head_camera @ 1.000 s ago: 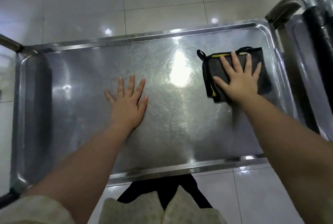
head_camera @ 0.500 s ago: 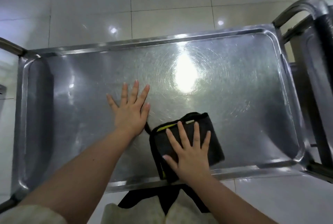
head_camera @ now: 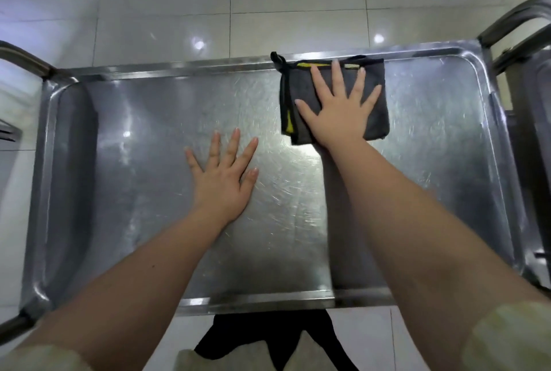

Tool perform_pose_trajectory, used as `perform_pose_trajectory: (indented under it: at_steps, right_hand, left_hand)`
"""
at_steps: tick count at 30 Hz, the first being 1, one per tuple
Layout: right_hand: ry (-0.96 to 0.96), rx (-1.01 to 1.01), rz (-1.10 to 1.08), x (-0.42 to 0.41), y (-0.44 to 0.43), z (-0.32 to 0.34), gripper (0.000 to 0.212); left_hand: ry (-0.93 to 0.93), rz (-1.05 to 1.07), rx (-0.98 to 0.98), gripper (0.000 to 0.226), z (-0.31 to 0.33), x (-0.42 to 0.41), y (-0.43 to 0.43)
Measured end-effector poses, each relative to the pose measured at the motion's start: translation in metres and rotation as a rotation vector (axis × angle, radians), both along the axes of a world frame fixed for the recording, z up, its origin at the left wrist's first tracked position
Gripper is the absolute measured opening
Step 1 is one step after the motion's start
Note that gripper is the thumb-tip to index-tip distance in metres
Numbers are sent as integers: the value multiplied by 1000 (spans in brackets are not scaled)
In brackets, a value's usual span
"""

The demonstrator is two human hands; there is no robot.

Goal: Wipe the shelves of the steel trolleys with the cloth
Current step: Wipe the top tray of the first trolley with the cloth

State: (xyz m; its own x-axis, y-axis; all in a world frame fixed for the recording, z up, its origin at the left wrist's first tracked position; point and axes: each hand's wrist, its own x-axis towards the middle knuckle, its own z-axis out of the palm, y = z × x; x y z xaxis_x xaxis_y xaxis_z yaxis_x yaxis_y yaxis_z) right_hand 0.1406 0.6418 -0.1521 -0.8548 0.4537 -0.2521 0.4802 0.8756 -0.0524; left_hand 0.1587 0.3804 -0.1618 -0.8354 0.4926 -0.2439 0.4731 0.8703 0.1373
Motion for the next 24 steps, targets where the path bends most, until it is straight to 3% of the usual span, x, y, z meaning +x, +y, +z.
perform_pose_trajectory:
  at_steps: [7,24]
  right_hand:
    - [-29,-23,-193,67,102,8,78]
    - [29,-21,-276,182,17,1,74]
  left_hand:
    - [-27,-8,-18,56,4,0,7]
    - [1,-48,-9,54,-1,16,1]
